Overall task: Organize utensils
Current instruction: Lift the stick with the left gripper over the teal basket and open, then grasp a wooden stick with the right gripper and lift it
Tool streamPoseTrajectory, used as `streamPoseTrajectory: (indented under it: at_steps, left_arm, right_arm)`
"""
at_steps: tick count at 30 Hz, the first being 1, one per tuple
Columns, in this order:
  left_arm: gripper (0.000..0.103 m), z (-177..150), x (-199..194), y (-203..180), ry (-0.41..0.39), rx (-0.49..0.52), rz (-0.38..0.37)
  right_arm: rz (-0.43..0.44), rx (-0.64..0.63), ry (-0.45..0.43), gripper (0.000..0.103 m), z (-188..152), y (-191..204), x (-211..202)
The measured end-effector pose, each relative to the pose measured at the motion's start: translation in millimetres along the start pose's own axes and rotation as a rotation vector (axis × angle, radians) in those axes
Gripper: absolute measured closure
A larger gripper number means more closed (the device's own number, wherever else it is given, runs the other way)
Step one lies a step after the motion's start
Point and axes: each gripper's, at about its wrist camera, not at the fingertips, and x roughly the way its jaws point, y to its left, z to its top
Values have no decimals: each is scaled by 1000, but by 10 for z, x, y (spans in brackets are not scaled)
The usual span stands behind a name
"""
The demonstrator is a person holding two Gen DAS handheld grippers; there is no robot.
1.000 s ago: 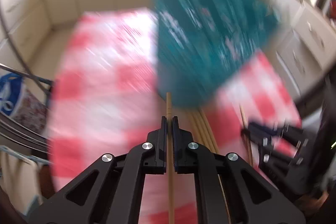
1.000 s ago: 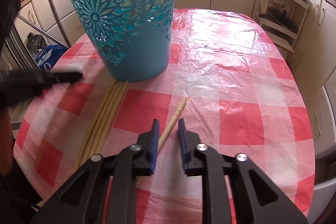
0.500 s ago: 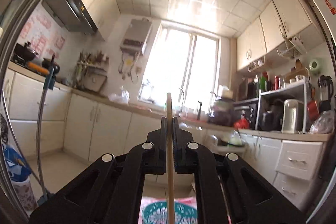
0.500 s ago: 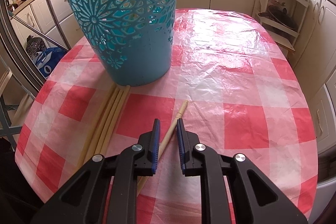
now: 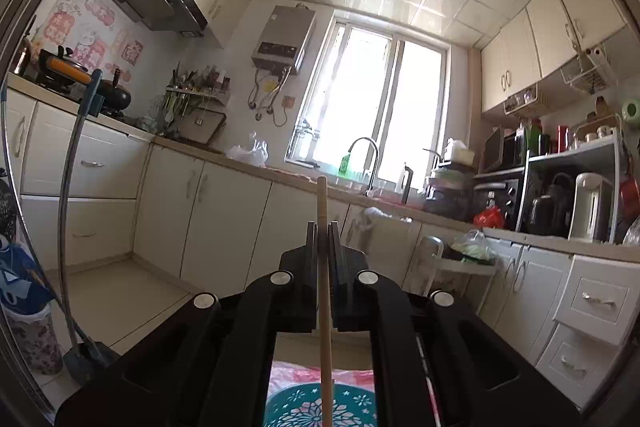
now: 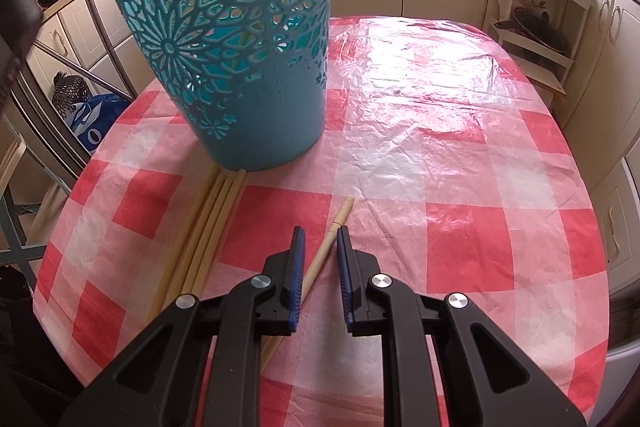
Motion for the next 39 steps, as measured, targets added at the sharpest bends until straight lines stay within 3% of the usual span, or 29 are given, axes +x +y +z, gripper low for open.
streamPoseTrajectory:
  at_steps: [9, 15, 18, 21, 24, 26, 28, 35, 37, 39]
  left_arm:
    - [98, -317, -38, -128, 100, 126, 2]
    - [96, -435, -108, -141, 193, 143, -18]
    - [82, -452, -129, -105, 219, 145, -16]
    - [69, -397, -190, -49, 219, 129, 2]
    - [61, -328, -269, 5, 196, 112, 31]
    - [56, -286, -348, 42, 165, 98, 65]
    - [50, -245, -420, 75, 136, 84, 91]
    - [45, -111, -616, 31, 47, 98, 110]
    - [45, -87, -647, 38, 37, 91, 116]
    - [44, -71, -657, 49, 31, 85, 122]
  right_arm:
    - [7, 10, 16, 84, 13, -11, -4]
    - [-1, 3, 28, 83, 27, 0, -2]
    - [-13, -49, 43, 74, 26, 73, 4]
    - [-47, -100, 33, 74, -8, 160, 1]
    - [-22, -134, 36, 92, -16, 195, -8]
    - [-40, -149, 34, 96, -24, 215, -22]
    - [-43, -109, 32, 97, -1, 135, -42]
    - [281, 381, -8, 97, 214, -698, -283]
    - [310, 460, -97, 97, 303, -849, -473]
    - [327, 481, -293, 97, 391, -883, -794]
